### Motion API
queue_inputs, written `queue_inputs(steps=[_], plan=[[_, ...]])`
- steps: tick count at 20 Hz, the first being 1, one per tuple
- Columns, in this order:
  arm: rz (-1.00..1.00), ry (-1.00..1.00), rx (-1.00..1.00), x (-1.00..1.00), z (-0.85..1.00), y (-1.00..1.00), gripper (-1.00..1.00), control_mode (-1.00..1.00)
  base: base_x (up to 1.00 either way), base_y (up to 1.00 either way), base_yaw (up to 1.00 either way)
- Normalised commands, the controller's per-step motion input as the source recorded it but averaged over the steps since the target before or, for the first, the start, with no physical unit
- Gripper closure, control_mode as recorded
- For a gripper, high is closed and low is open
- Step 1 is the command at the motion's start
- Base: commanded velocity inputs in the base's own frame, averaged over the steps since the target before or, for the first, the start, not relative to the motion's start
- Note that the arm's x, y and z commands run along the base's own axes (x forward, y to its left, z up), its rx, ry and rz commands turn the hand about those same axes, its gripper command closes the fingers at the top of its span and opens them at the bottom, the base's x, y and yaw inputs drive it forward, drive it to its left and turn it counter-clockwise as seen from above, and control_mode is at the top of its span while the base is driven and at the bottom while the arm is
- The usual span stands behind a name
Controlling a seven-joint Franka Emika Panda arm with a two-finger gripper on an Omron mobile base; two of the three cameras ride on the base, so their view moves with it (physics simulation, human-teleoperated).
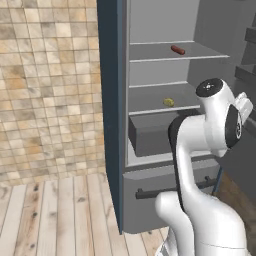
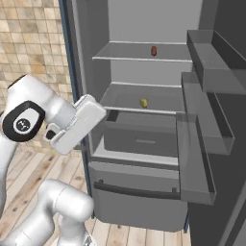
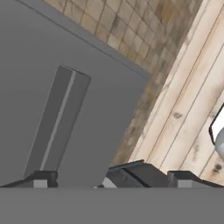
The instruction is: Retrieve the sausage and cheese from the fridge and place them on the cutting board on the counter.
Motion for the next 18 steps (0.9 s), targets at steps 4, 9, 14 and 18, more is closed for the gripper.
queue_inputs(steps=[4, 9, 14, 18], plan=[[0.52, 0.23, 0.00, 0.67, 0.28, 0.17, -1.00, -1.00, 0.00, 0.00, 0.00], [0.66, 0.27, -0.01, 0.22, 0.09, 0.29, -1.00, -1.00, 0.00, 0.00, 0.00], [0.73, 0.25, -0.04, 0.00, 0.04, 0.20, -1.00, -1.00, 0.00, 0.00, 0.00], [0.82, 0.17, -0.05, -0.01, 0.00, -0.03, -1.00, -1.00, 0.00, 0.00, 0.00]])
